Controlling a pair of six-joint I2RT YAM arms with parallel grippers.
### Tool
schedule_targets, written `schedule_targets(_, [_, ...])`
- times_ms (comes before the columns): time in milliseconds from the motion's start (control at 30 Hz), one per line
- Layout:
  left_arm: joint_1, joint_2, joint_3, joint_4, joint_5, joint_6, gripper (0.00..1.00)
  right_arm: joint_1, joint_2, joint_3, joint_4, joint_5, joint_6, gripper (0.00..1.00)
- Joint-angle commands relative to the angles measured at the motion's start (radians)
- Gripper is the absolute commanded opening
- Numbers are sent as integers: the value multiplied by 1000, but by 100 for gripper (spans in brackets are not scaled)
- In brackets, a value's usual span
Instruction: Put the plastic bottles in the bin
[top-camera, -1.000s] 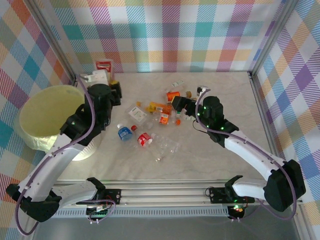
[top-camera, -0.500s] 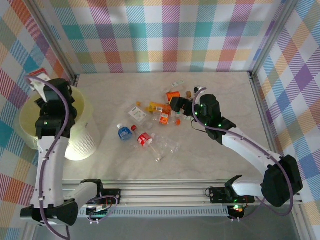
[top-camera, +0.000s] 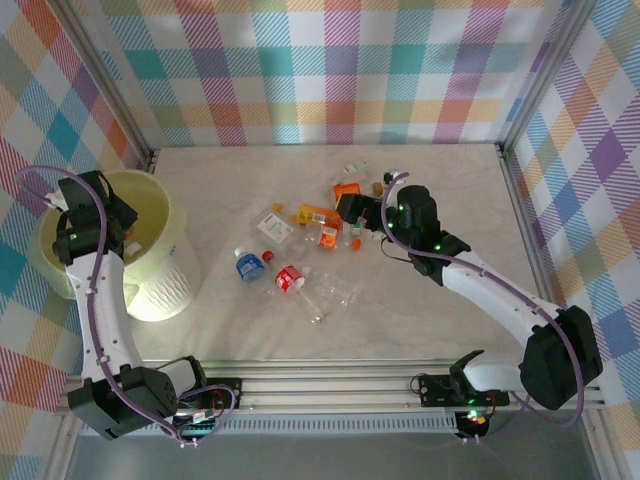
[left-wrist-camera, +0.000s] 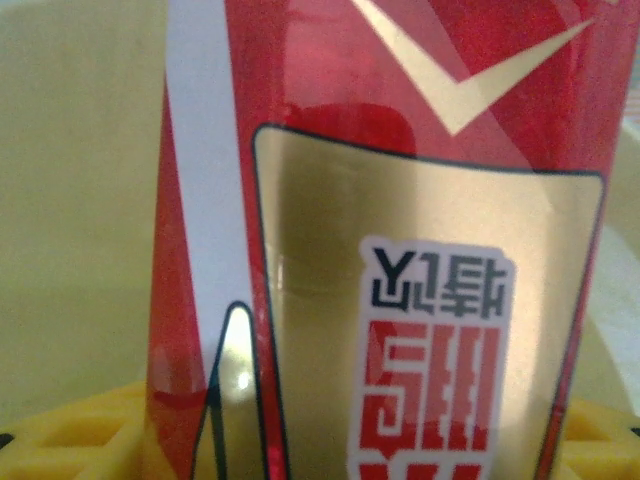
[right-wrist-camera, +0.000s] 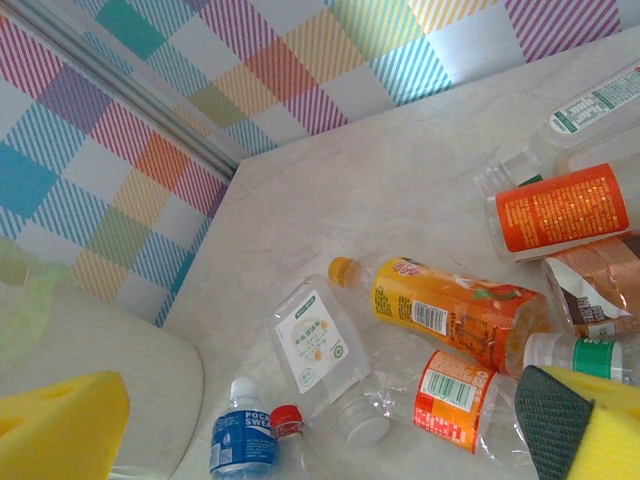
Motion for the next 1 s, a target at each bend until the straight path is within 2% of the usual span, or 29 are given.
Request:
schedule_targets(0, [14, 9, -13, -36, 66, -18, 63, 0, 14, 31, -13, -4, -14, 100])
schedule_targets(400, [14, 15, -38, -35, 49, -15, 70, 0, 57, 42, -20, -13, 20, 100])
schedule_targets(733, [13, -7, 25, -97, 79, 20, 88, 0, 72, 36, -39, -15, 49, 100])
schedule_targets(867, [13, -45, 40, -90, 169, 45, 94, 1, 79, 35, -47, -40, 49, 100])
schedule_targets(967, [8, -86, 45, -68, 268, 54, 97, 0, 92, 49, -69, -132, 0, 100])
